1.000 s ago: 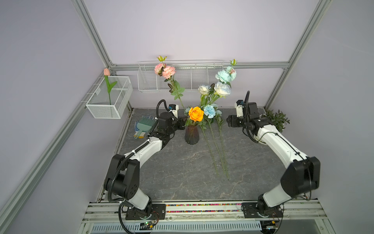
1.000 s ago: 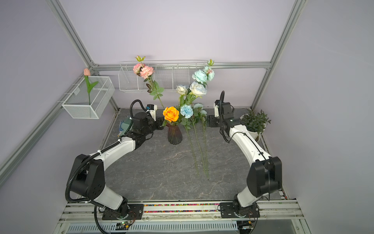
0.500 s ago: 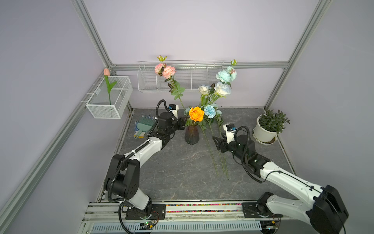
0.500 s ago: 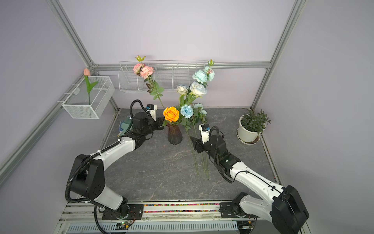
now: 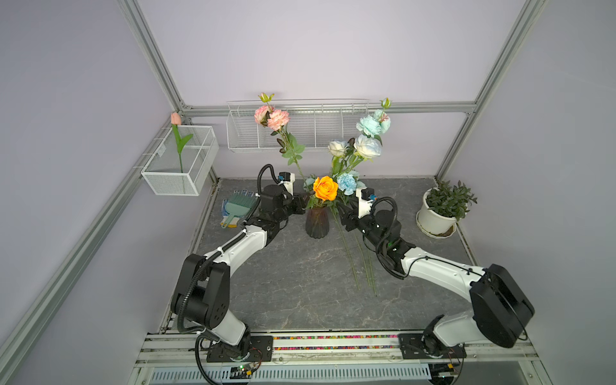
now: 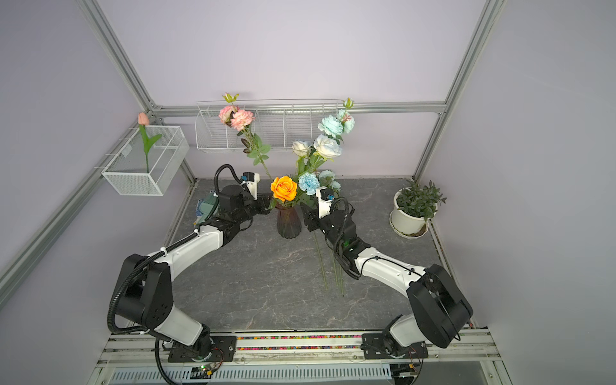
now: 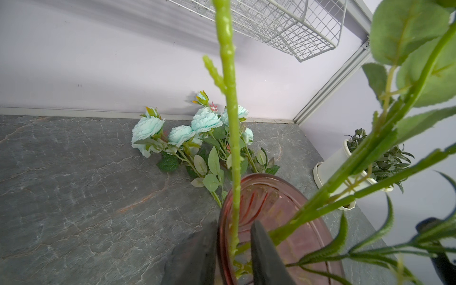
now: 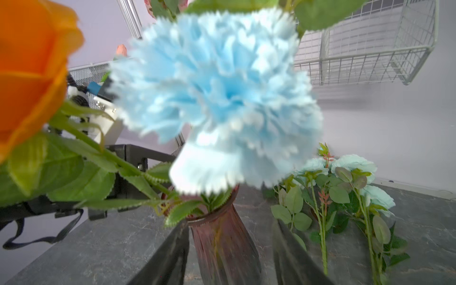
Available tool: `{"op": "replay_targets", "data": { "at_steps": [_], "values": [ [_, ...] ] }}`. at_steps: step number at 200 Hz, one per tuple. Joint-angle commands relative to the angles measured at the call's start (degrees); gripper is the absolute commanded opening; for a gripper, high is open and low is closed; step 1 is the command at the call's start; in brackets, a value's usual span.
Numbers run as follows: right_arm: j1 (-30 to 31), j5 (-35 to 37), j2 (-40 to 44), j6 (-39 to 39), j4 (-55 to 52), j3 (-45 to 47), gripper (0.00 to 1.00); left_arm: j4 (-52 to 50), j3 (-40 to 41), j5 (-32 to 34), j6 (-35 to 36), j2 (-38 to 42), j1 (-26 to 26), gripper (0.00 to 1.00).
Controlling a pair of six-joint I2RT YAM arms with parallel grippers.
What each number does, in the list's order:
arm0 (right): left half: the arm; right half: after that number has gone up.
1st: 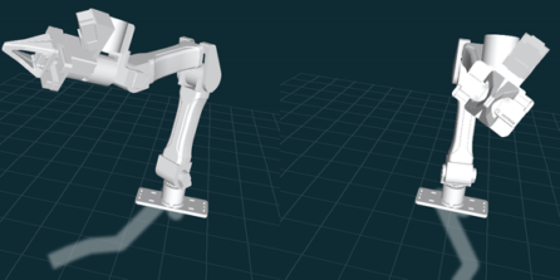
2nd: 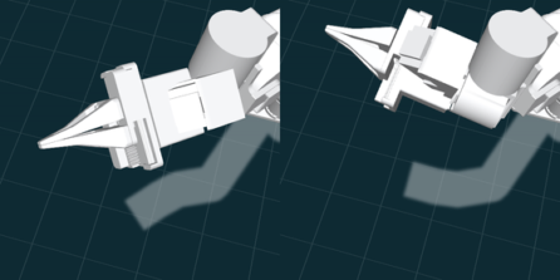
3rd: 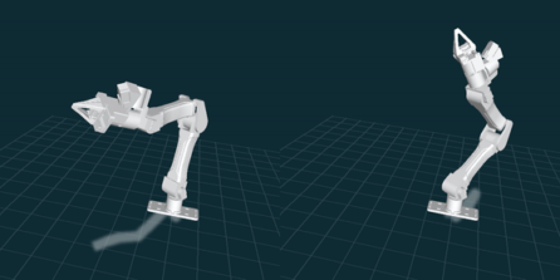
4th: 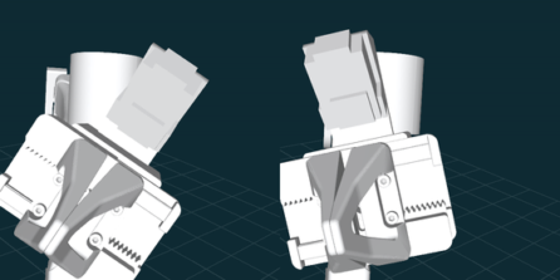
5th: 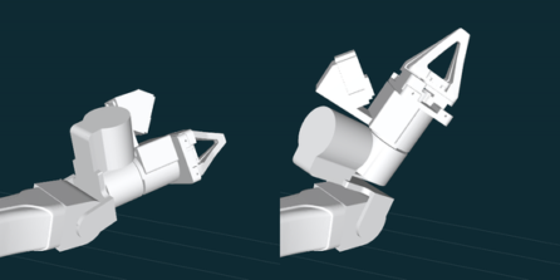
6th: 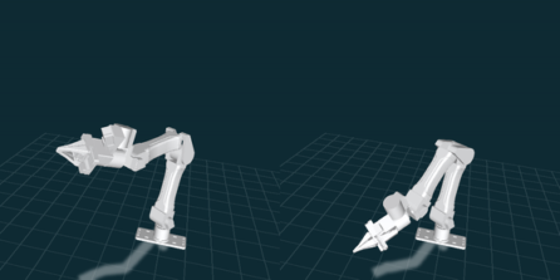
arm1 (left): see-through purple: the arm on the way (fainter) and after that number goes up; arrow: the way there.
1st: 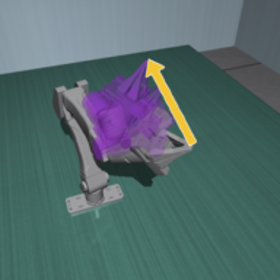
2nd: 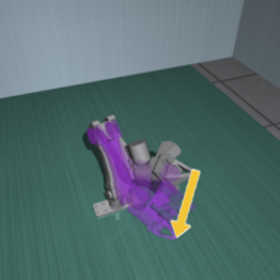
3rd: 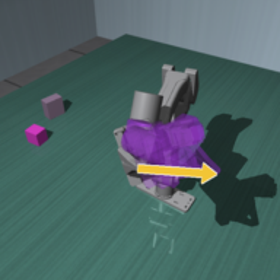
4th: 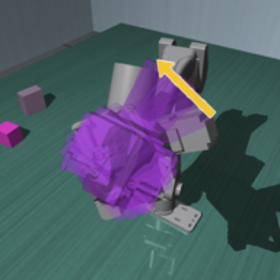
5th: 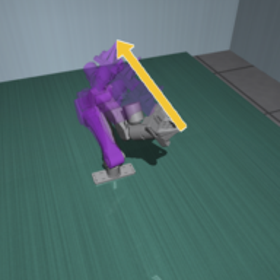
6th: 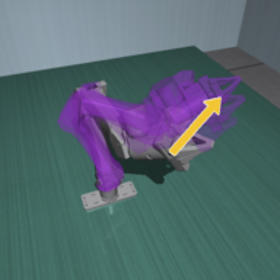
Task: Pick out blue flowers from the vase
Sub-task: Pick up the flower from the vase.
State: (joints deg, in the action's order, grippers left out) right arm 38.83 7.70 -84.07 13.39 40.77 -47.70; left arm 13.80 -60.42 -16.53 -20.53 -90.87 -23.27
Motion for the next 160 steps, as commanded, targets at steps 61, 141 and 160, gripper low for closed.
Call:
{"op": "replay_targets", "data": {
  "at_steps": [61,141,160],
  "values": [
    [0.36,-0.06,-5.0,2.07,4.16,-6.2,0.53,-3.4,0.48,-1.15,1.04,1.03,-0.26,0.27],
    [-0.25,0.1,-11.02,2.75,6.16,-10.52,0.46,-5.7,0.83,0.26,2.8,3.0,-0.24,0.27],
    [-0.29,0.41,-11.09,2.62,6.16,-10.83,0.4,-5.89,0.83,0.49,2.96,3.16,-0.28,0.27]
  ]
}}
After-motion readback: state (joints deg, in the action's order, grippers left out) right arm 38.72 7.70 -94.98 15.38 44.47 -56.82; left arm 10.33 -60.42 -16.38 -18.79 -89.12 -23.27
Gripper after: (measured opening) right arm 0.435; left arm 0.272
